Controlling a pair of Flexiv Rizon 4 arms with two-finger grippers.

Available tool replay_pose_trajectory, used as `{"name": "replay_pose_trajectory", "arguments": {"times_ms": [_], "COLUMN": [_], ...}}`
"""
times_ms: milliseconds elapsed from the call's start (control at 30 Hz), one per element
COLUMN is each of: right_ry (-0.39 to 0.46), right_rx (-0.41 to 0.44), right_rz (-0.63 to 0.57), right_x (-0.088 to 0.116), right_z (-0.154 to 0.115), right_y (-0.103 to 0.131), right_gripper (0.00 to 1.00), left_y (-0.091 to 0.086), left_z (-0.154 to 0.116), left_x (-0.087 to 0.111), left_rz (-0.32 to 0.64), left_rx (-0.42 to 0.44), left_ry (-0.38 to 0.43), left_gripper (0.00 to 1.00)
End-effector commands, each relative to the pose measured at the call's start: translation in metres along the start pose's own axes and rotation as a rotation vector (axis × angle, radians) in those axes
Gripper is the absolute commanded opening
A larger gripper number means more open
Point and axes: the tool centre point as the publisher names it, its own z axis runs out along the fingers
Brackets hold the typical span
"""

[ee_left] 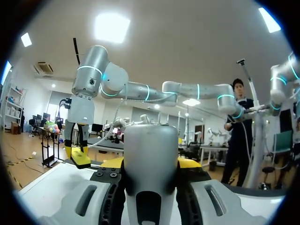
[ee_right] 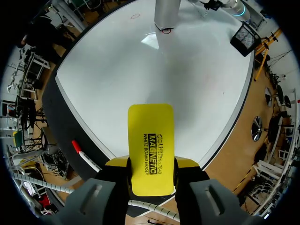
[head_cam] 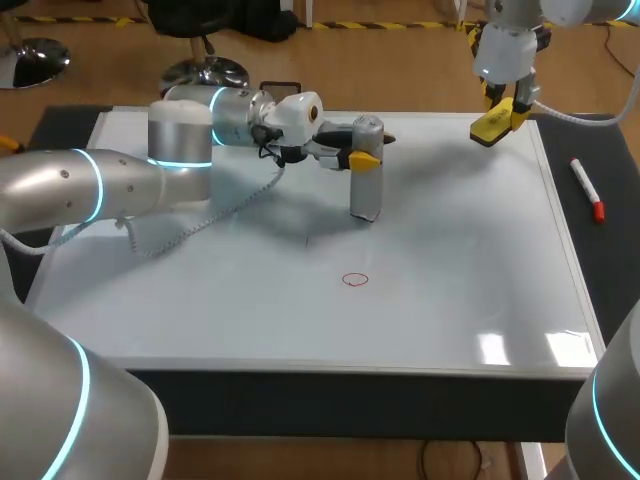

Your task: Pick up the inspection probe, press it on each red-marked spot on the whiteboard one by one, put down the probe, pick up the eraser, and wipe off all the red marks.

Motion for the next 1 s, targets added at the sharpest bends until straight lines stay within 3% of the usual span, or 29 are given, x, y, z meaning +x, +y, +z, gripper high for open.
{"name": "replay_pose_trajectory", "arguments": {"times_ms": [33, 1000], "right_ry": [0.001, 0.001], "right_rx": [0.003, 0.003], "right_rz": [-0.001, -0.001], "right_x": [0.0009, 0.0009], "right_z": [-0.0016, -0.0016], "right_y": [0.0001, 0.0001], "right_gripper": [0.00, 0.00], "left_y": [0.0020, 0.0049], "left_z": [-0.0003, -0.0035], "left_x": [-0.0028, -0.0037], "left_rz": [0.001, -0.008], "left_rx": [-0.001, -0.013], "left_ry": [0.007, 0.008], "left_gripper": [0.00, 0.00]}}
